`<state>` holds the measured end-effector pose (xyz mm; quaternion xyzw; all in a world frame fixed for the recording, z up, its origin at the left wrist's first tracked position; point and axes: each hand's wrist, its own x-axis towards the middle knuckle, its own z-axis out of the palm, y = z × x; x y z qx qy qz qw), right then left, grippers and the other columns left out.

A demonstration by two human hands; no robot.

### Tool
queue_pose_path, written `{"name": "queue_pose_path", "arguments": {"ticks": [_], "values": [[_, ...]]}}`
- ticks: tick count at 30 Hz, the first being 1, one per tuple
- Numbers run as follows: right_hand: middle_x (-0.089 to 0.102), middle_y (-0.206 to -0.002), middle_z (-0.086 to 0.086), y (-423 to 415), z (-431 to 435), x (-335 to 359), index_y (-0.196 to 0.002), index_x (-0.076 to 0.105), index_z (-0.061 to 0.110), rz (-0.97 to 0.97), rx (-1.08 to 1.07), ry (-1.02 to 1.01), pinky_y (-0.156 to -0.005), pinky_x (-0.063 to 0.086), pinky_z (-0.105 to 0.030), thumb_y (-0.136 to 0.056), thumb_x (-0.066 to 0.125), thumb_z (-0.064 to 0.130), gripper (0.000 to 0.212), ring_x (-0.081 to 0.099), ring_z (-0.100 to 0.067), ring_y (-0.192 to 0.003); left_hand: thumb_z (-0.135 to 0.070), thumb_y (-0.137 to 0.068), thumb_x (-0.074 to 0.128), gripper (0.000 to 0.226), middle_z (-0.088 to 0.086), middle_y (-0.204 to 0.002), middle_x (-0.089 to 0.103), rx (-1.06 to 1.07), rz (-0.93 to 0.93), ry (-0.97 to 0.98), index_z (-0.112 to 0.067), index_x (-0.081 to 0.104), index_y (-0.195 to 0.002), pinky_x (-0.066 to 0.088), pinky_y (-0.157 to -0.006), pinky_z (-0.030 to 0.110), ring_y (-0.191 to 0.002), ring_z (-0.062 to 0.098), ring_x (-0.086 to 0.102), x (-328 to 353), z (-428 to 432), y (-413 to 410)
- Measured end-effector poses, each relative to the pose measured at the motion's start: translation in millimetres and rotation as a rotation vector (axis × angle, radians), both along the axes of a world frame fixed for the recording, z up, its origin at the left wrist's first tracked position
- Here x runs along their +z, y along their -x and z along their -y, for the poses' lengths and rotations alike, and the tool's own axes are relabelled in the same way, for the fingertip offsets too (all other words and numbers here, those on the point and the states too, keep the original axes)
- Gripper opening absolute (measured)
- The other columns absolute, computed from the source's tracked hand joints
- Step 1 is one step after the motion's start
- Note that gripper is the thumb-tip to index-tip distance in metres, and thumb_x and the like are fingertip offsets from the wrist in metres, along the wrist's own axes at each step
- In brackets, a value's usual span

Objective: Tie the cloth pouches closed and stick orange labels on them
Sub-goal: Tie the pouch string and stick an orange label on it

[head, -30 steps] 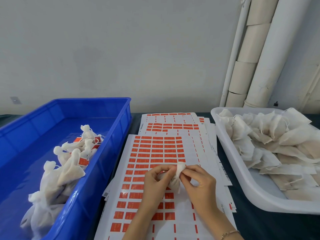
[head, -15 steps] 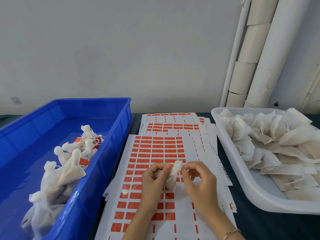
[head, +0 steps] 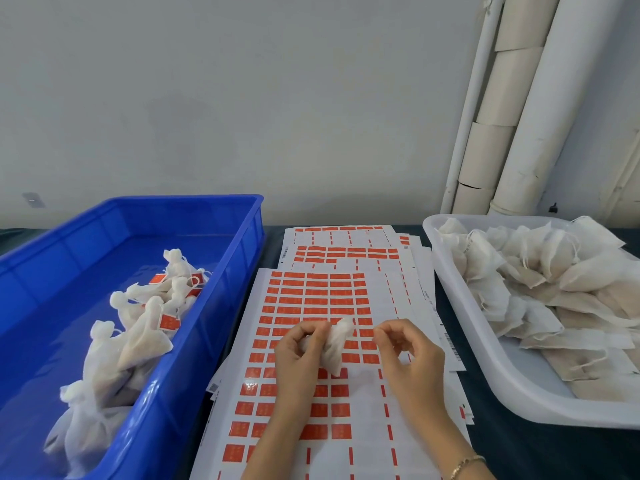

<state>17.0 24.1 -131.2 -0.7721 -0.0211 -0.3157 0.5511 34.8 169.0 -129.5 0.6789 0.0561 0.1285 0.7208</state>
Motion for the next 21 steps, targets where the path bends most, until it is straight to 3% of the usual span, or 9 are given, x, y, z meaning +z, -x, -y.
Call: {"name": "queue_pose_path", "arguments": {"ticks": [4, 6, 10, 15, 21], "values": [[0.066, -0.079, 0.023, -0.5, 2.8, 3.2, -0.081, 0.062, 0.034, 0.029, -0.051, -0.022, -0.066, 0.048, -0.004, -0.082, 0.063, 0.033, 0.002, 0.063, 0.000, -0.083, -0.025, -0.086, 0.065, 0.006, -0.021, -0.082, 0.068, 0.024, 0.017, -0.023, -0.024, 0.069, -0.082, 0.047, -0.058, 0.005, -0.084, -0.004, 0.063, 0.2, -0.5, 0.2], [0.066, -0.079, 0.024, -0.3, 5.0, 3.6, -0.081, 0.061, 0.036, 0.050, -0.080, -0.036, -0.065, 0.047, -0.004, -0.083, 0.065, 0.028, 0.009, 0.063, 0.000, -0.082, -0.023, -0.085, 0.067, 0.005, -0.018, -0.082, 0.069, -0.018, 0.047, -0.047, -0.023, 0.070, -0.081, 0.049, -0.061, 0.007, -0.084, -0.001, 0.064, -0.9, -1.1, 0.9], [0.068, -0.079, 0.022, -0.3, 9.1, 4.8, -0.083, 0.062, 0.036, 0.029, -0.075, -0.109, -0.067, 0.046, -0.003, -0.082, 0.066, 0.028, 0.008, 0.063, 0.002, -0.086, -0.022, -0.084, 0.069, 0.004, -0.014, -0.086, 0.071, -0.154, 0.093, -0.120, -0.022, 0.071, -0.086, 0.053, -0.069, 0.015, -0.088, 0.006, 0.065, -0.4, -0.2, 2.1], [0.067, -0.089, 0.027, 2.3, 3.3, 7.0, -0.085, 0.064, 0.034, 0.030, -0.009, -0.073, -0.069, 0.049, -0.006, -0.081, 0.065, 0.032, 0.005, 0.064, 0.000, -0.086, -0.034, -0.090, 0.061, 0.022, -0.010, -0.096, 0.073, -0.422, 0.180, -0.200, -0.023, 0.071, -0.105, 0.054, -0.076, 0.019, -0.092, 0.014, 0.067, 3.4, 6.2, 9.4], [0.067, -0.088, 0.026, 2.4, 2.6, 5.6, -0.085, 0.064, 0.034, 0.016, -0.009, -0.047, -0.069, 0.049, -0.006, -0.081, 0.064, 0.032, 0.004, 0.064, -0.001, -0.087, -0.027, -0.088, 0.064, 0.014, -0.005, -0.072, 0.069, -0.372, 0.205, -0.244, -0.017, 0.072, -0.081, 0.048, -0.062, 0.016, -0.068, 0.012, 0.063, 2.1, 6.5, 10.0]]}}
